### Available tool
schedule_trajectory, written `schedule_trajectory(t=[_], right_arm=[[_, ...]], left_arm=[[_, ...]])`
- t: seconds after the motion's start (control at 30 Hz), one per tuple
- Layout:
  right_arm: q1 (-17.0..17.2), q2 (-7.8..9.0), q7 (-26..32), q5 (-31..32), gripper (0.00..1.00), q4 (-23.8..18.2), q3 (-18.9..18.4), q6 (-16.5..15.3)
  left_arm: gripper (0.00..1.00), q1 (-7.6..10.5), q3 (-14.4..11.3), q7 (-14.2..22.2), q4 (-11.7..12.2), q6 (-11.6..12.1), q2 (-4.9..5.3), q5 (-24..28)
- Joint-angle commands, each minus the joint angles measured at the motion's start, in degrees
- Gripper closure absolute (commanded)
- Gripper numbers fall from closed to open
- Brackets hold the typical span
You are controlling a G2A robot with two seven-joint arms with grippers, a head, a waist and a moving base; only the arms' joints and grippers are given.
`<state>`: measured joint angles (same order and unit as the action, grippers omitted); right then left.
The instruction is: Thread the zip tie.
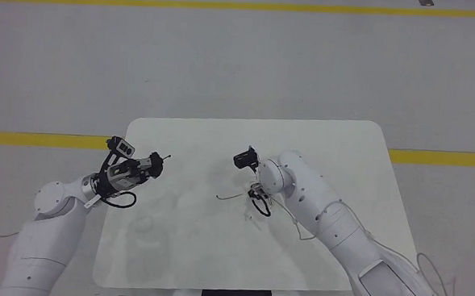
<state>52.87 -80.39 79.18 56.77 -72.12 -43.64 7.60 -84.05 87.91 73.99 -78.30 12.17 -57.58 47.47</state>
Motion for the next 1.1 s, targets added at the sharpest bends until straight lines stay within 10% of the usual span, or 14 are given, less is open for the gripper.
schedule_trajectory(t=[0.0,1.07], right_arm=[[0.08,-0.06,0.17,0.91,0.73,-0.08,0.33,0.70],[-0.96,-1.39,-1.51,-0.27,0.64,6.22,-0.40,3.66]], left_arm=[[1.00,0.00,0.00,0.00,0.00,0.00,0.00,0.00],[1.00,0.00,0.00,0.00,0.00,0.00,0.00,0.00]])
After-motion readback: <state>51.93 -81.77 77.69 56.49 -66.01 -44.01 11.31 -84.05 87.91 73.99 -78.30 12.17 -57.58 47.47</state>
